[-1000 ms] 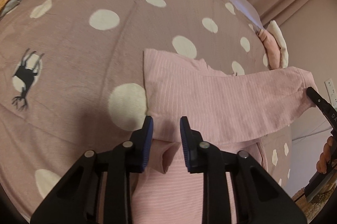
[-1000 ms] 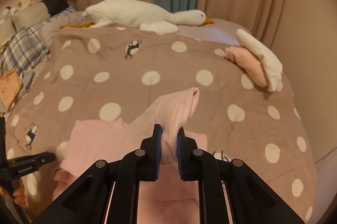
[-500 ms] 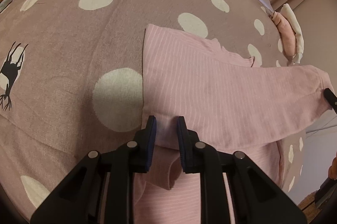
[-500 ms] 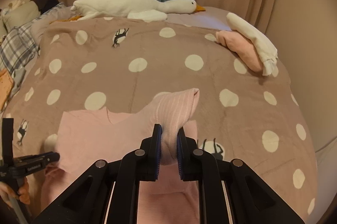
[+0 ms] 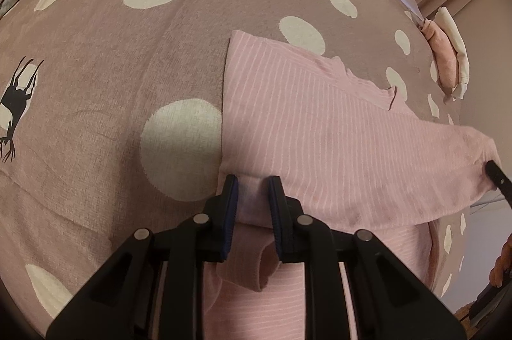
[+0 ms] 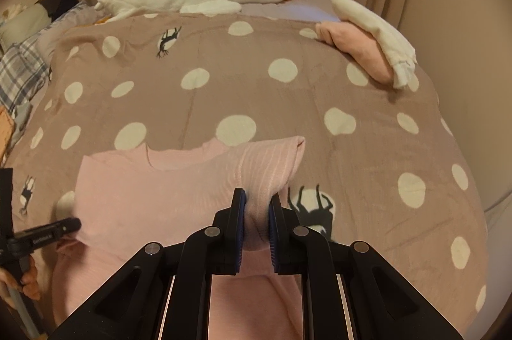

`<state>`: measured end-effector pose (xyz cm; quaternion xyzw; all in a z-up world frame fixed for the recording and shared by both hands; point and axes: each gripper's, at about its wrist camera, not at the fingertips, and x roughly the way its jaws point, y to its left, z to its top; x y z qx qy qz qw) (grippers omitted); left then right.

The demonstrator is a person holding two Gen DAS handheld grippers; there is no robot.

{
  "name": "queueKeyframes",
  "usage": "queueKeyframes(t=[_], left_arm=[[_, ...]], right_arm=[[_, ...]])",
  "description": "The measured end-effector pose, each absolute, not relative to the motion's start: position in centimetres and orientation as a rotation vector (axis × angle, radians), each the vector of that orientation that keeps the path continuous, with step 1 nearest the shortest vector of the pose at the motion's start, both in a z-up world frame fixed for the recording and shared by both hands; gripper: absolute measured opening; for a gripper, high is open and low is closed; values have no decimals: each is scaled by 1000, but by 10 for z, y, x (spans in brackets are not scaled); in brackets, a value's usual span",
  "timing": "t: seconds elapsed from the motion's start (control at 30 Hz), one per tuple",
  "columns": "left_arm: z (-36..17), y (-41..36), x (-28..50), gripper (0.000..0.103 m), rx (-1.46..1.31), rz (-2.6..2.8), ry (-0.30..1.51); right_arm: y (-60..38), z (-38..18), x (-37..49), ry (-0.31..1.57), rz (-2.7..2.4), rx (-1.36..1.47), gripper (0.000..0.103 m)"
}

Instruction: Fold small clothes

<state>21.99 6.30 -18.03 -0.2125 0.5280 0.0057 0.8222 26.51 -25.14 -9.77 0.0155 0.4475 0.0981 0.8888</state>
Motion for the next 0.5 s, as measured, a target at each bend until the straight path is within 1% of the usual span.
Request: queueKeyframes(t=[0.5], left_arm=[[-184, 66, 220, 22, -475, 21, 1119]], right_arm=[[-265, -139, 259, 1022, 190, 89, 14]])
